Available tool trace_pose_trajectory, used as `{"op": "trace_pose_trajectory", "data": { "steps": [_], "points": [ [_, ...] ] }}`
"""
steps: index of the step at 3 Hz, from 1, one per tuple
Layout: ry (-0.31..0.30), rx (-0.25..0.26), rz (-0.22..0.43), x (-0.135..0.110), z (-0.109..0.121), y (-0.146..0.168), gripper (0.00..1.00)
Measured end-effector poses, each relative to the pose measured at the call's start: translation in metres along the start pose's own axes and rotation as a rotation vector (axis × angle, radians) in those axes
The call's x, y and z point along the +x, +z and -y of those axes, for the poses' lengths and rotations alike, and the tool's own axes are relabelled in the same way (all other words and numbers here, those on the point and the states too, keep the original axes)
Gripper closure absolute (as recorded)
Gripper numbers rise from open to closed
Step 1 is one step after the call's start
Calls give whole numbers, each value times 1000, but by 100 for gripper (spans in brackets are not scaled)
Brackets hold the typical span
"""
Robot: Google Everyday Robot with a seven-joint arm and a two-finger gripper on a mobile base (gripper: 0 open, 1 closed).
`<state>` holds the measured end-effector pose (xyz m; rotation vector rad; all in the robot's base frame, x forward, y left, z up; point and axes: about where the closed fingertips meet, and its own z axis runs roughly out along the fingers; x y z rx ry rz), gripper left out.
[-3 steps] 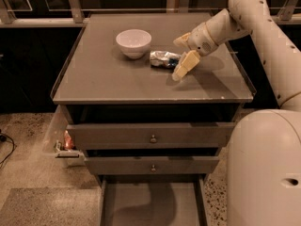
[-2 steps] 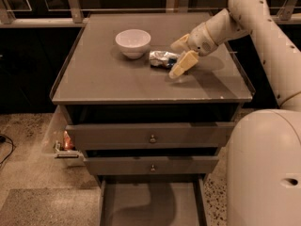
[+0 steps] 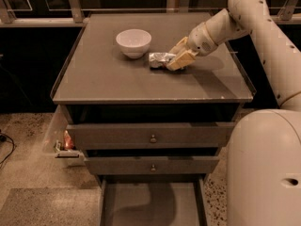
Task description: Place redbull can into bottom drawer
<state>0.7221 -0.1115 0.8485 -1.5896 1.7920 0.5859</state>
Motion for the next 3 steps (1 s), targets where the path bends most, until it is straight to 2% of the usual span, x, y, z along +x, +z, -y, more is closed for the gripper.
{"op": "trace_pose_trajectory", "data": {
  "steps": [1, 2, 3],
  "points": [
    [0, 0, 0, 0, 0, 0, 89],
    [0, 0, 0, 0, 0, 0, 100],
    [-2, -8, 5, -3, -2, 3, 100]
  ]
}}
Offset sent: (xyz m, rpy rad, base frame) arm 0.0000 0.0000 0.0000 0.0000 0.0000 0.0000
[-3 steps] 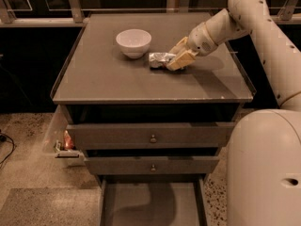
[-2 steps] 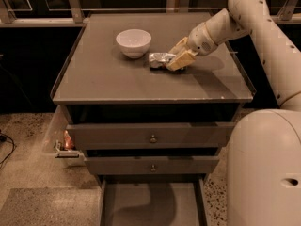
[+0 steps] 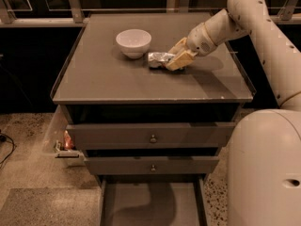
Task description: Place redbull can into bottom drawer
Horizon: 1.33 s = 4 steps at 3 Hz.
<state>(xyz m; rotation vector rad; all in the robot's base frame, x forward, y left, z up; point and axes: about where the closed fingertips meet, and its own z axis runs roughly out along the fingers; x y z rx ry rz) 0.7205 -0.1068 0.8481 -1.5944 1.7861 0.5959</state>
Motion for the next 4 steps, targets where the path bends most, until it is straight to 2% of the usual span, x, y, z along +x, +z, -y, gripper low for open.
{"op": "trace_pose_trajectory", "data": {
  "steps": [1, 2, 3, 4],
  "points": [
    [-33, -19, -4, -12, -20, -10, 100],
    [-80, -38, -4, -20, -55, -28, 100],
    [-110, -39, -12, -10, -94, -46, 100],
    [-144, -3, -11, 10, -141, -66, 100]
  ]
}}
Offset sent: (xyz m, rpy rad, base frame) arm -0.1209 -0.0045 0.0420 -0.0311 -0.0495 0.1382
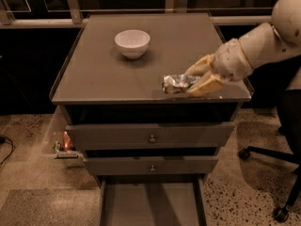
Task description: Place redbull can into bottom drawer
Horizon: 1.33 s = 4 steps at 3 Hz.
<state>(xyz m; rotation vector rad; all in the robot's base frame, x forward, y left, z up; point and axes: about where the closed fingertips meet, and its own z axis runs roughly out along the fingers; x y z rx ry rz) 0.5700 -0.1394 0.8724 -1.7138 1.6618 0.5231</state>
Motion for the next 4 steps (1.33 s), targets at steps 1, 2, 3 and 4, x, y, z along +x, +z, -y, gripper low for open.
{"op": "trace_pose_trajectory", "data": {
  "steps": [1, 2, 3, 4],
  "points": [
    [-23, 76, 12, 10, -50, -18, 100],
    [-31, 165, 5, 29, -98, -23, 100],
    [44, 182, -14, 84, -139, 5, 100],
    [127, 182, -17, 139, -150, 33, 100]
  ]
}}
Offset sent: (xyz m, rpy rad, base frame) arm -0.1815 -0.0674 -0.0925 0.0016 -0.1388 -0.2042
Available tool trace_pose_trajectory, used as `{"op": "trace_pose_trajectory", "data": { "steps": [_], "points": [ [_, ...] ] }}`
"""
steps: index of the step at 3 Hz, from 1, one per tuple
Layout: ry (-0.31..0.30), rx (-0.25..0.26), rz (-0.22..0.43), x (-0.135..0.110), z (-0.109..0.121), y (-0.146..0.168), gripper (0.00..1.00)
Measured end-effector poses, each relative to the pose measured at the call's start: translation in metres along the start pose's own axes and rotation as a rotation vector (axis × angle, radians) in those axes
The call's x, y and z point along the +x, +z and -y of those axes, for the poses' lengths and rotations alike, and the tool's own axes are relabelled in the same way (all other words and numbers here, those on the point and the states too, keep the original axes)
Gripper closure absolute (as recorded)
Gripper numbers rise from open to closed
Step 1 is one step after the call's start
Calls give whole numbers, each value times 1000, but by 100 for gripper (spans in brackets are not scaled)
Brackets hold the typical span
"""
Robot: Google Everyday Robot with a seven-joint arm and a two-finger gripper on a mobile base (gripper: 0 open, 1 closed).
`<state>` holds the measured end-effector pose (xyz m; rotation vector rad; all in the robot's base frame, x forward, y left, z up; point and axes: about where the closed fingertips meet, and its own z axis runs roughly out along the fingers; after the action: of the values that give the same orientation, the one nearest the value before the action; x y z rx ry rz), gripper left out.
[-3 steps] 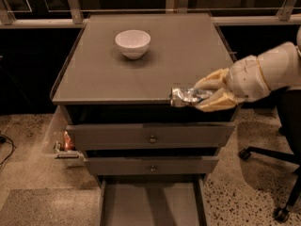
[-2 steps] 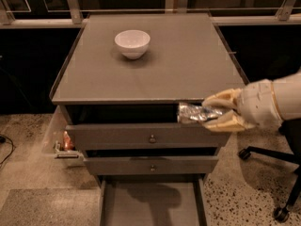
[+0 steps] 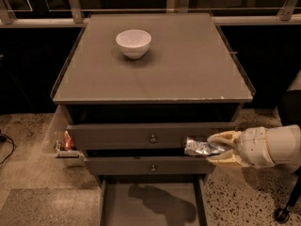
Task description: Place redbull can into bottom drawer
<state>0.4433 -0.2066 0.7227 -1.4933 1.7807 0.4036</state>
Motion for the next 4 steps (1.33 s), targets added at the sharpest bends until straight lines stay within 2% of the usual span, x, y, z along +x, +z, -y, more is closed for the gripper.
{"op": "trace_pose_trajectory", "data": {
  "steps": [2, 3, 4],
  "points": [
    [2, -21, 0, 4, -4, 12, 100],
    [47, -83, -9, 43, -37, 66, 100],
    [103, -137, -24, 103, -85, 130, 100]
  ]
}}
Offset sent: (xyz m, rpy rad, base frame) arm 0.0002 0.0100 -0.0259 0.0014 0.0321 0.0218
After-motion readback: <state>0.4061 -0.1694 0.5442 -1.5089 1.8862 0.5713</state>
